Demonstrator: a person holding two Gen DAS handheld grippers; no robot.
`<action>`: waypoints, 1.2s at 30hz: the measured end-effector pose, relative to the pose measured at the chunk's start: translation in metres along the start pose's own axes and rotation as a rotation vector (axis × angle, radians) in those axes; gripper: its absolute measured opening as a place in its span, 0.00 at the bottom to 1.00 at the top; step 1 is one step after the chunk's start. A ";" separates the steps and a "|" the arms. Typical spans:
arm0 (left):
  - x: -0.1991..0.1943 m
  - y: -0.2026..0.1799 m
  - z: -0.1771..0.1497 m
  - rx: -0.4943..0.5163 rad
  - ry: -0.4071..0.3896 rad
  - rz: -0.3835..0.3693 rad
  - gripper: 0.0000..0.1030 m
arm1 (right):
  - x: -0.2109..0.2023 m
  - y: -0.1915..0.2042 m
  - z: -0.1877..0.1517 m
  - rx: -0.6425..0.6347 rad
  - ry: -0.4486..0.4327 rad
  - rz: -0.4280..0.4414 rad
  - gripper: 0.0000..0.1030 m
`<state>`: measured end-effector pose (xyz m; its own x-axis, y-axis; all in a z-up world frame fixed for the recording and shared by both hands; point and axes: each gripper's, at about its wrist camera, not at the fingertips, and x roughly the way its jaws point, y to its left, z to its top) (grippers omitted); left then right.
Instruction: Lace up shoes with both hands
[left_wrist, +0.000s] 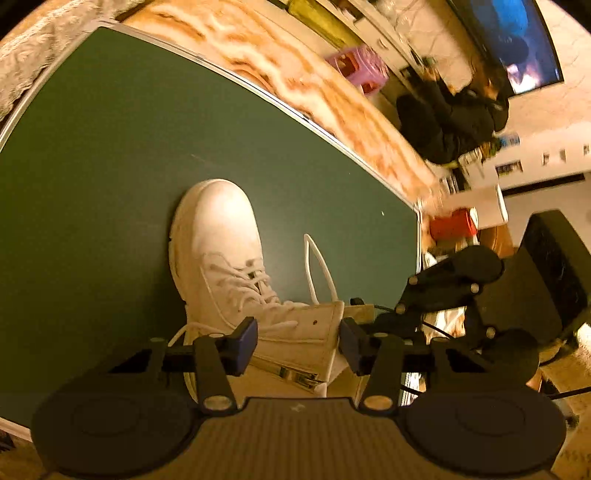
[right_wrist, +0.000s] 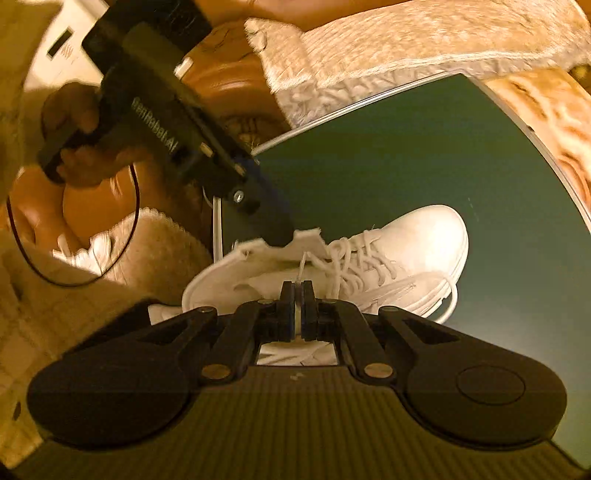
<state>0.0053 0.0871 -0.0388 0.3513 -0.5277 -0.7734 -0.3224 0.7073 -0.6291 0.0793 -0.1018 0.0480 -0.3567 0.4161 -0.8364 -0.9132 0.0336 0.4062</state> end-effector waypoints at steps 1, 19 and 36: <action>-0.001 0.003 -0.001 -0.008 -0.008 -0.004 0.53 | 0.000 0.001 0.002 0.002 0.004 0.001 0.04; -0.010 0.016 0.004 0.007 -0.010 -0.022 0.57 | 0.008 0.005 0.019 -0.032 -0.019 0.027 0.04; -0.008 0.001 0.005 0.063 0.021 -0.010 0.60 | 0.003 0.010 0.018 -0.068 -0.039 -0.019 0.04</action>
<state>0.0069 0.0945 -0.0333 0.3357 -0.5444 -0.7687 -0.2631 0.7294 -0.6314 0.0727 -0.0840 0.0563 -0.3324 0.4509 -0.8283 -0.9315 -0.0195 0.3632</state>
